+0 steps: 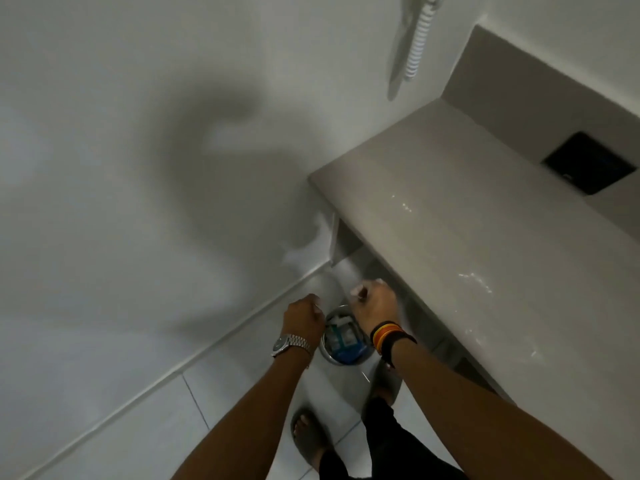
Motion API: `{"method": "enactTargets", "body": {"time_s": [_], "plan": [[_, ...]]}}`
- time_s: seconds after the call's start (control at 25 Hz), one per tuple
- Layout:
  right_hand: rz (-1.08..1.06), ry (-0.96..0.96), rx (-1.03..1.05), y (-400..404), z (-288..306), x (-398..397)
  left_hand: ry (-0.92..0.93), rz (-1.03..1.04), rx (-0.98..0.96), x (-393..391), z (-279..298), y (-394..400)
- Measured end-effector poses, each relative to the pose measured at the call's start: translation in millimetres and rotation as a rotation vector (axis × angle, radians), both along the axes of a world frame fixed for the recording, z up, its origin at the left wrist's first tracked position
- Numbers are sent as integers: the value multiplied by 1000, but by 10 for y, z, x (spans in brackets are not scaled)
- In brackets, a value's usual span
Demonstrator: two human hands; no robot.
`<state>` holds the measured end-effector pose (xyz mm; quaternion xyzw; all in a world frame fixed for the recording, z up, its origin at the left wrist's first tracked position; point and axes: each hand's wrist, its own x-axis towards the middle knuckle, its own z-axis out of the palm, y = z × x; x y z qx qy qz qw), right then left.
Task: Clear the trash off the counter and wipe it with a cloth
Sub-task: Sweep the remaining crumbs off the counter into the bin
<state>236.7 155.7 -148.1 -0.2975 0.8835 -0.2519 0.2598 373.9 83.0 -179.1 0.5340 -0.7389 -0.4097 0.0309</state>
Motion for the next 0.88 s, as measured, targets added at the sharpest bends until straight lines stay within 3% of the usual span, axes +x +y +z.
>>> {"method": "enactTargets", "body": {"time_s": [0.2, 0.4, 0.6, 0.76, 0.88], "plan": [[-240, -75, 95, 97, -335, -169, 59, 186, 117, -199, -349, 193], [-274, -167, 192, 231, -738, -360, -48, 148, 153, -248, -673, 330], [-111, -83, 251, 428, -736, -188, -138, -52, 15, 32, -531, 412], [-50, -44, 124, 413, -330, -46, -172, -143, -127, 38, -68, 211], [31, 55, -22, 191, 172, -10, -143, -317, -377, -134, 408, -11]]}}
